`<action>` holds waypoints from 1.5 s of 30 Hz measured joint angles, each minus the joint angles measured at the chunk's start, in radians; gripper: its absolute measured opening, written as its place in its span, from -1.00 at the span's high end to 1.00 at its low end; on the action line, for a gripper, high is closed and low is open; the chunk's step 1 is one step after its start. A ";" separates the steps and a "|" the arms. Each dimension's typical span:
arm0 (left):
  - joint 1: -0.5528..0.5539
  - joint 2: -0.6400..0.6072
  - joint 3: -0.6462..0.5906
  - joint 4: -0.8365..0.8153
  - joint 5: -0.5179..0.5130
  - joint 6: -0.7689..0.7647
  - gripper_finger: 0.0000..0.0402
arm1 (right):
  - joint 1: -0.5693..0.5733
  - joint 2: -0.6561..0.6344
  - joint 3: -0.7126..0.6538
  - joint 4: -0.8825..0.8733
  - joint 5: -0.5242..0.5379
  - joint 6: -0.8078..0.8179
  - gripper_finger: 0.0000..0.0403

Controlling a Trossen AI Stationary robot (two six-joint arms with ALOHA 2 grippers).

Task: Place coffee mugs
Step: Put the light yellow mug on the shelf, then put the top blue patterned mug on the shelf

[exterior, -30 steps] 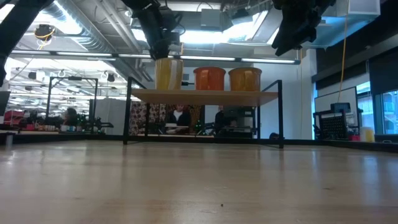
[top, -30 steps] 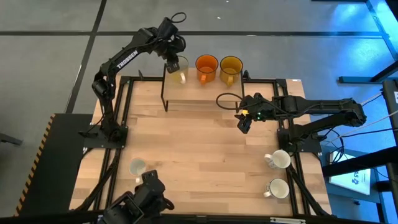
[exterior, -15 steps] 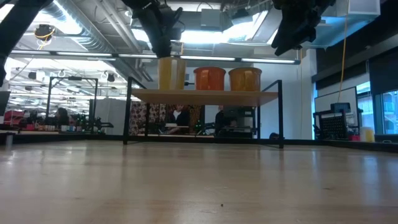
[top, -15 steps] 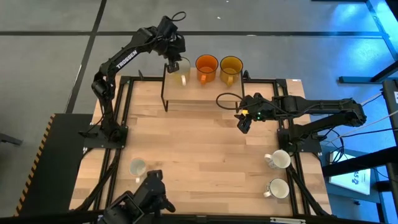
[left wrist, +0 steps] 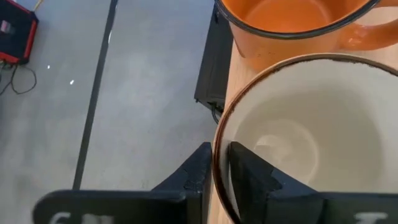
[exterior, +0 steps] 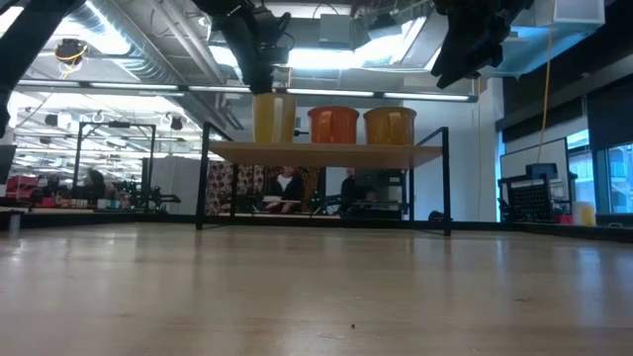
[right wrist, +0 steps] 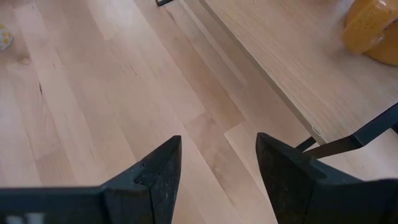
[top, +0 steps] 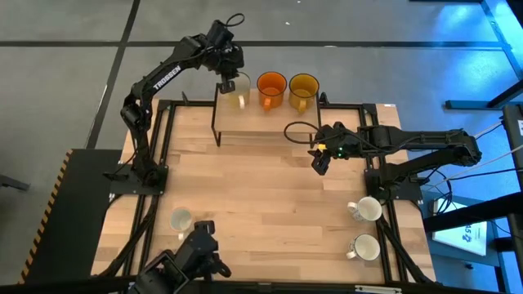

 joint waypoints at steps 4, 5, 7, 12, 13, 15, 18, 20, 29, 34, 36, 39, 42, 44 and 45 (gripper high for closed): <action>0.000 0.000 0.000 0.005 -0.003 0.000 0.63 | 0.000 0.000 0.000 0.000 0.000 0.000 0.04; 0.000 0.000 0.000 0.005 -0.003 -0.001 0.60 | 0.000 0.000 0.000 0.000 0.000 0.000 0.04; 0.000 0.000 0.000 0.004 -0.001 -0.002 0.53 | 0.000 0.000 0.000 0.000 0.000 0.000 0.04; -0.011 0.000 0.000 0.004 -0.008 -0.028 0.39 | 0.000 0.000 0.000 0.000 0.000 0.000 0.04; -0.016 0.000 0.000 0.004 -0.024 -0.033 0.37 | 0.000 0.000 0.000 0.000 0.000 0.000 0.04; -0.025 -0.009 0.000 0.004 -0.060 -0.040 0.36 | 0.000 0.000 0.000 0.000 0.000 0.000 0.04; -0.041 -0.043 0.000 0.013 -0.087 -0.070 0.35 | 0.000 0.000 0.000 0.000 0.000 0.000 0.04; -0.052 -0.069 0.000 0.018 -0.087 -0.095 0.35 | 0.000 0.000 0.000 0.001 0.000 0.000 0.04; -0.152 -0.228 0.000 -0.019 0.015 -0.346 0.35 | 0.000 0.000 0.000 0.001 0.003 -0.028 0.04; -0.254 -0.340 -0.037 -0.031 0.176 -0.533 0.35 | 0.001 0.000 0.000 0.005 -0.068 -0.042 0.04; -0.316 -0.389 -0.090 -0.032 0.169 -0.578 0.35 | 0.006 0.000 0.000 0.031 -0.107 -0.049 0.04; -0.421 -0.475 -0.207 -0.030 0.110 -0.638 0.35 | 0.041 0.000 0.000 0.101 -0.142 -0.040 0.04; -0.526 -0.579 -0.343 0.009 0.021 -0.698 0.35 | 0.094 0.000 0.001 0.150 -0.159 0.014 0.04; -0.584 -0.650 -0.443 0.064 -0.031 -0.737 0.35 | 0.126 0.000 0.001 0.158 -0.168 0.068 0.04; -0.609 -0.685 -0.492 0.094 -0.053 -0.753 0.35 | 0.141 0.000 0.001 0.155 -0.174 0.099 0.04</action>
